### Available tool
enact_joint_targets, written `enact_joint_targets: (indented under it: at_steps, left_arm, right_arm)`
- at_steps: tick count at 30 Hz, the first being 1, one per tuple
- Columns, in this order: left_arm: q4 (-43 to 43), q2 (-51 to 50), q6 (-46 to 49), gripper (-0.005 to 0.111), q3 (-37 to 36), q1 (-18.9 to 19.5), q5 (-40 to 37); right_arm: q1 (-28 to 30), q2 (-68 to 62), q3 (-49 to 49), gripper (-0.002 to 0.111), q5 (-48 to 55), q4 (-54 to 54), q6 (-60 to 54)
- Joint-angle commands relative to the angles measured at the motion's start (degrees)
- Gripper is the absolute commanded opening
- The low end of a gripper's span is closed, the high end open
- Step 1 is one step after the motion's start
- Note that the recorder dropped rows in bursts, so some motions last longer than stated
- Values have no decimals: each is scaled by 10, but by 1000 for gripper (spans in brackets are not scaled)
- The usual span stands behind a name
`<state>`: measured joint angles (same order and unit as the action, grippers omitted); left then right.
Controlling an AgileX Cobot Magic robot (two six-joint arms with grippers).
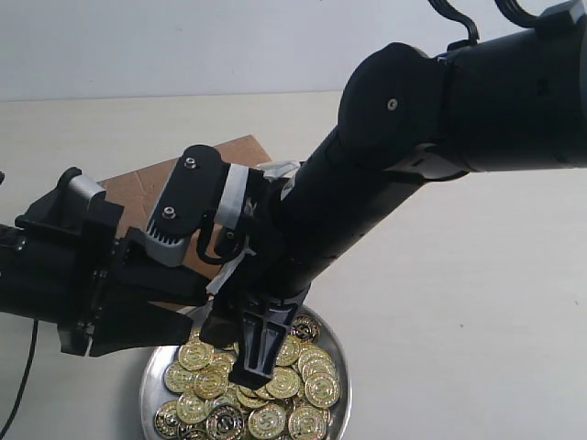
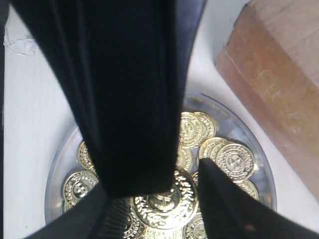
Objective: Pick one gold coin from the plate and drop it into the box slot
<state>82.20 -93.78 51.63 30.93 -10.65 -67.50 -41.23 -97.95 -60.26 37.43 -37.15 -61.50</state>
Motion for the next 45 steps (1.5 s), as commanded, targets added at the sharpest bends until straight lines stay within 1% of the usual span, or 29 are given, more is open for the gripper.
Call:
enact_joint_targets:
  at_steps: [1,14,15,17,18,19,23,28,29,31,32,33,38,40,42,45]
  left_arm:
    - [10,-2,7,56,4,-8,28]
    - [37,-2,21,56,4,-8,53]
    - [37,-2,21,56,4,-10,53]
    - [37,-5,24,56,4,-28,53]
    - [39,-14,26,56,9,-45,54]
    - [39,-22,26,56,15,-52,56]
    - [41,-56,24,56,33,-59,50]
    - [48,-60,26,56,37,-59,47]
    - [48,-60,26,54,37,-59,47]
    - [48,-60,28,47,37,-59,47]
    - [48,-60,28,42,37,-59,47]
    - [47,-60,28,33,37,-59,47]
    - [46,-60,28,20,37,-59,45]
    - [46,-60,35,9,37,-59,44]
    - [46,-60,36,2,37,-59,44]
    - [46,-60,38,0,37,-59,44]
  right_arm:
    - [-1,6,-2,30,-7,2,-4]
    - [-1,6,-2,30,-12,2,-4]
    - [-1,6,-2,30,-12,2,-4]
    - [-1,6,-2,30,-12,2,-4]
    - [-1,6,-2,30,-12,2,-4]
    - [-1,6,-2,30,-12,2,-4]
    - [-1,6,-2,30,-4,2,-4]
    - [-1,6,-2,30,-3,2,-4]
    - [-1,6,-2,30,-3,2,-4]
    - [-1,6,-2,30,-3,2,-4]
    - [-1,6,-2,30,-3,2,-4]
    - [-1,6,-2,30,-3,2,-4]
    - [-1,6,-2,30,-3,2,-4]
    - [-1,6,-2,30,-3,2,-4]
    - [-1,6,-2,30,-3,2,-4]
    - [-1,6,-2,30,-3,2,-4]
